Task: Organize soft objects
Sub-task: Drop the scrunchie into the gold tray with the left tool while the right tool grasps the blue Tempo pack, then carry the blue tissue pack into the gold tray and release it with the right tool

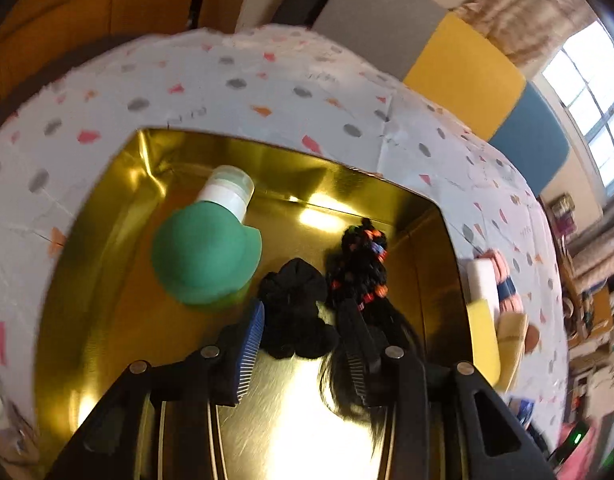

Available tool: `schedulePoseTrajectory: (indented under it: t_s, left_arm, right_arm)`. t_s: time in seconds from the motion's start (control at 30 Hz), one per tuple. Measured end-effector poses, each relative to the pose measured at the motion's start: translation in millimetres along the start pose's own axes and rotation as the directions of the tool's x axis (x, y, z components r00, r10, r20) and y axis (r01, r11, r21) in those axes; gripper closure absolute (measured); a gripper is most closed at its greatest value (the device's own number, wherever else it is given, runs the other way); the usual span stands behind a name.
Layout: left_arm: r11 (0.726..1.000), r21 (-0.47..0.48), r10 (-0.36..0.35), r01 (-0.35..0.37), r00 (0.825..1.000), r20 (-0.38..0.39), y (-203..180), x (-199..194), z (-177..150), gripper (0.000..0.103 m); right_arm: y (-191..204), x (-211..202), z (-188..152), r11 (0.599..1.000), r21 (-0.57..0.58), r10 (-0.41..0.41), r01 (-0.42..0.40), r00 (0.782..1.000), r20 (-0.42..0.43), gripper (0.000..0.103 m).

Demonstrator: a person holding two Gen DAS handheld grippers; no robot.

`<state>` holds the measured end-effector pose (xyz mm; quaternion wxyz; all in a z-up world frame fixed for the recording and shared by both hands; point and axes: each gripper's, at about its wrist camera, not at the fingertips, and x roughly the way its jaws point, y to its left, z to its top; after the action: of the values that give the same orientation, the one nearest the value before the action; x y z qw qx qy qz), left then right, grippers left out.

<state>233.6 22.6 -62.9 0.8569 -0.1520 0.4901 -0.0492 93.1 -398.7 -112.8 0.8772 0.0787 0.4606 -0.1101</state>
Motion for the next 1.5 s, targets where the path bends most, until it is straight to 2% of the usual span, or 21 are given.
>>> schedulePoseTrajectory:
  t_s: [0.2, 0.27, 0.33, 0.6, 0.83, 1.03, 1.2, 1.3, 1.43, 1.5]
  left_arm:
    - [0.994, 0.105, 0.012, -0.016, 0.999, 0.043, -7, -27, -20, 0.06]
    - [0.991, 0.133, 0.009, -0.018, 0.998, 0.064, -11, -37, -27, 0.051]
    - [0.989, 0.147, -0.008, -0.005, 0.996, 0.089, -14, -52, -36, 0.048]
    - [0.975, 0.218, 0.002, -0.043, 0.983, 0.182, -25, -90, -69, 0.048]
    - [0.965, 0.252, 0.021, -0.073, 0.979, 0.202, -21, -101, -87, 0.048]
    - [0.971, 0.224, 0.036, -0.079, 0.981, 0.189, -7, -101, -96, 0.048]
    - [0.975, 0.211, 0.037, -0.076, 0.983, 0.181, 1, -100, -100, 0.048]
    - [0.978, 0.198, 0.027, -0.065, 0.982, 0.189, 7, -104, -100, 0.048]
    - [0.985, 0.161, 0.031, -0.065, 0.978, 0.205, 19, -111, -97, 0.048]
    - [0.987, 0.144, 0.036, -0.068, 0.976, 0.215, 25, -116, -95, 0.048]
  right_arm:
    - [1, 0, 0, 1.0, -0.007, -0.013, 0.013, 1.0, -0.005, 0.029]
    - [1, 0, -1, 1.0, -0.008, -0.015, 0.015, 1.0, -0.003, 0.029]
    - [2, 0, -1, 1.0, -0.012, -0.018, 0.018, 1.0, -0.001, 0.029]
    - [5, -1, -4, 0.999, -0.021, -0.037, 0.037, 0.999, 0.008, 0.029]
    - [8, -4, -4, 0.998, -0.021, -0.051, 0.051, 0.999, 0.001, 0.03]
    - [21, -15, -3, 0.999, -0.03, -0.016, 0.016, 1.0, -0.005, 0.03]
    - [46, -33, 3, 0.996, -0.057, 0.068, -0.067, 0.998, 0.014, 0.03]
    - [72, -52, 9, 0.985, -0.109, 0.141, -0.135, 0.989, 0.047, 0.03]
    - [120, -81, 20, 0.942, -0.202, 0.287, -0.267, 0.955, 0.073, 0.03]
    - [154, -92, 23, 0.9, -0.273, 0.367, -0.34, 0.929, 0.053, 0.03]
